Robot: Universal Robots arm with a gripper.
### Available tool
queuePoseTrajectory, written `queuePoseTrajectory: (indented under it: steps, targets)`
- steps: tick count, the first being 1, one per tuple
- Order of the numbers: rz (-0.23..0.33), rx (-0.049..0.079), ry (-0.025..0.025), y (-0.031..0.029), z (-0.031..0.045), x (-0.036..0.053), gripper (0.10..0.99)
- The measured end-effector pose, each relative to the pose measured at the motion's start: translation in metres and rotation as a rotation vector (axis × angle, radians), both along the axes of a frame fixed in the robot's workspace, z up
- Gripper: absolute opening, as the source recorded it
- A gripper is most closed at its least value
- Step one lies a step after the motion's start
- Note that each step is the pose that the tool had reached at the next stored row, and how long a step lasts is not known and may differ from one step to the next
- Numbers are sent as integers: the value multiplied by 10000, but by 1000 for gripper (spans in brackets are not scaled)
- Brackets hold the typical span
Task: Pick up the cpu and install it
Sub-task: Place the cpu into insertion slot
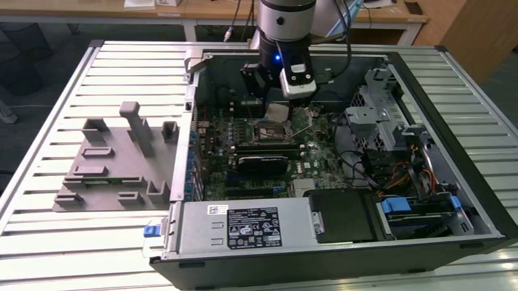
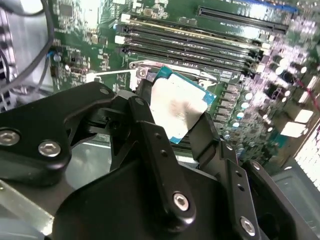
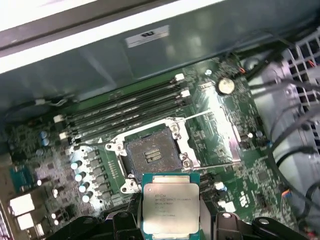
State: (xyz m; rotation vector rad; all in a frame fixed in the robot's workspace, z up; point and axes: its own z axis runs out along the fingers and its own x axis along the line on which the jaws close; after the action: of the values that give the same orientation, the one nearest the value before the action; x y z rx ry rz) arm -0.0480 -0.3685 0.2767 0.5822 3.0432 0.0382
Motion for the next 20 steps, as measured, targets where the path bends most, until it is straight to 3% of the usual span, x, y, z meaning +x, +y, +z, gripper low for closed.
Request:
queuePoseTrajectory:
  steps: [20]
  targets:
    - [-3513,-19,2,0,-1,0,541]
